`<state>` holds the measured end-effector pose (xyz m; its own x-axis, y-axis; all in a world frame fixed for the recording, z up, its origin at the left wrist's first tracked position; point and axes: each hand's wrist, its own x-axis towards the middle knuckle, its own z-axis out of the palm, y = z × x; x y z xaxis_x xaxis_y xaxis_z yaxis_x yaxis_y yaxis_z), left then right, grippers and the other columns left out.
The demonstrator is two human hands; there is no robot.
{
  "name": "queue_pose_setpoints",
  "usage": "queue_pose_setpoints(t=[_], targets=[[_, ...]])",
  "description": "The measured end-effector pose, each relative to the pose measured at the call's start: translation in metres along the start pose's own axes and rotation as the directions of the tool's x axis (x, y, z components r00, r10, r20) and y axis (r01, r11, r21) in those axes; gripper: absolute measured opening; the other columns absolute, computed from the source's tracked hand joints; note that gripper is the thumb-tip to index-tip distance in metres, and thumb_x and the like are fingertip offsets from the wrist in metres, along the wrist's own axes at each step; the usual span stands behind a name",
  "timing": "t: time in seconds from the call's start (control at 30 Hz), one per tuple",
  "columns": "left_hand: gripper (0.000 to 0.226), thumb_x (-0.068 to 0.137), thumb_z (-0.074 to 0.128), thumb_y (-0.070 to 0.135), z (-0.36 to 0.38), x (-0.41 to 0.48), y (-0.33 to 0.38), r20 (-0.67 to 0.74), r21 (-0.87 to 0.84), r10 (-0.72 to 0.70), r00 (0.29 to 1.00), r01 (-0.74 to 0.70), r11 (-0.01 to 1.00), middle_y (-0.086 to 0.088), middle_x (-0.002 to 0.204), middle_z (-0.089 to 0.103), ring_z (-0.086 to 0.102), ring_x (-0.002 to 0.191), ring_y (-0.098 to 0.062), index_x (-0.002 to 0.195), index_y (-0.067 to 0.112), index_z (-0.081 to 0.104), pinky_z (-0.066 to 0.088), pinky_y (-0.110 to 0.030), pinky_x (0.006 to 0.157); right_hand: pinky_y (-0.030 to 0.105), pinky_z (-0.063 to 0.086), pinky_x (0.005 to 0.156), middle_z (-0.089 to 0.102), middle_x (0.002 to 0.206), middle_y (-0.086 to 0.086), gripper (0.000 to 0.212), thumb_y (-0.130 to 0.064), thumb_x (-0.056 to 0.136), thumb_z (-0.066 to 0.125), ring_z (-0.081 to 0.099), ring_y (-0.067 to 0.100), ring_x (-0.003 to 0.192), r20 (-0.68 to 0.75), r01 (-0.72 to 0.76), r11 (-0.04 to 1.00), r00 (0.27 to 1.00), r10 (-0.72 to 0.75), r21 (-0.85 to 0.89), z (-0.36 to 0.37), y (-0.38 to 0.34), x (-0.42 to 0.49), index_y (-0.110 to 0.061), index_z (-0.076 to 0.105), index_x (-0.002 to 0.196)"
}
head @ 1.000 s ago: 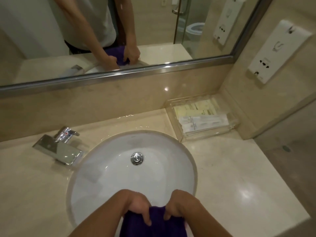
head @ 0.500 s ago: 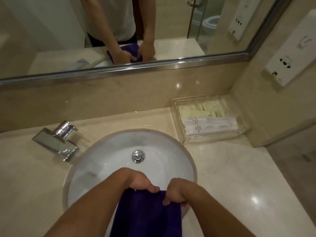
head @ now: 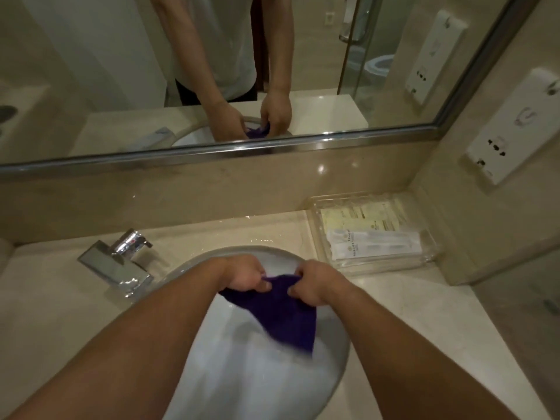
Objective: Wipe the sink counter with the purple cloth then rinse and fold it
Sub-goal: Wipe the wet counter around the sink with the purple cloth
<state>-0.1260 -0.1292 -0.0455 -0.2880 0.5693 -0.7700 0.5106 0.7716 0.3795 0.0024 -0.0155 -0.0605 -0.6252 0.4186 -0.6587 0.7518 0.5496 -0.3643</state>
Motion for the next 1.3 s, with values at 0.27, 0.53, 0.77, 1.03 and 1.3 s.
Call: queue_pose_setpoints(t=[0.27,0.53,0.77,1.03,1.3], targets=[[0.031,0.096,0.059,0.033,-0.059,0.003,0.012,-0.182,0.027,-0.009,0.983,0.014,1.0,-0.009,0.107,0.068,0.059,0.088,-0.022,0.108,0.007,0.071,0.043,-0.029,0.074,0.034,0.056,0.074,0.07,0.101,0.007,0.021,-0.026,0.088,0.066,0.066,0.025,0.091,-0.111,0.066,0.998,0.992,-0.068,-0.015,-0.059,-0.036,0.022,-0.012,0.069,0.105],[0.024,0.089,0.065,0.034,-0.054,0.07,-0.008,-0.81,-0.033,0.003,0.587,-0.051,0.998,-0.004,0.113,0.067,0.06,0.106,-0.028,0.113,0.027,0.066,0.047,-0.039,0.09,0.037,0.05,0.085,0.059,0.117,0.01,0.035,-0.011,0.09,0.055,0.056,0.029,0.107,-0.633,0.109,0.993,0.766,-0.112,-0.045,-0.051,-0.044,0.08,-0.016,0.056,0.124],[0.034,0.091,0.058,0.026,0.028,0.115,-0.034,-0.836,0.286,0.251,0.487,-0.002,0.958,-0.007,0.123,0.059,0.055,0.11,-0.028,0.124,0.02,0.061,0.04,-0.039,0.09,0.038,0.05,0.07,0.061,0.106,0.018,0.03,-0.014,0.077,0.072,0.062,0.035,0.087,-0.614,0.218,0.925,0.697,-0.371,-0.311,0.043,-0.026,0.108,-0.007,0.065,0.105],[0.057,0.1,0.022,0.04,0.039,0.139,-0.049,-0.666,0.437,0.412,0.622,-0.122,0.891,-0.001,0.159,0.034,0.025,0.149,-0.024,0.151,0.022,0.038,0.016,-0.045,0.123,0.032,0.004,0.124,0.003,0.166,0.017,0.065,-0.03,0.101,0.036,0.002,0.026,0.153,-0.424,0.183,0.926,0.848,-0.318,-0.329,0.03,-0.014,0.121,-0.01,0.013,0.158],[0.055,0.105,0.023,0.043,0.03,0.154,-0.043,-0.58,0.494,0.49,0.651,-0.196,0.847,0.01,0.164,0.017,0.006,0.153,-0.014,0.157,0.03,0.017,0.0,-0.037,0.123,0.041,0.012,0.124,0.012,0.162,0.026,0.065,-0.021,0.099,0.04,0.01,0.037,0.152,-0.496,0.137,0.932,0.816,-0.298,-0.335,0.042,-0.009,0.122,0.006,0.018,0.153]])
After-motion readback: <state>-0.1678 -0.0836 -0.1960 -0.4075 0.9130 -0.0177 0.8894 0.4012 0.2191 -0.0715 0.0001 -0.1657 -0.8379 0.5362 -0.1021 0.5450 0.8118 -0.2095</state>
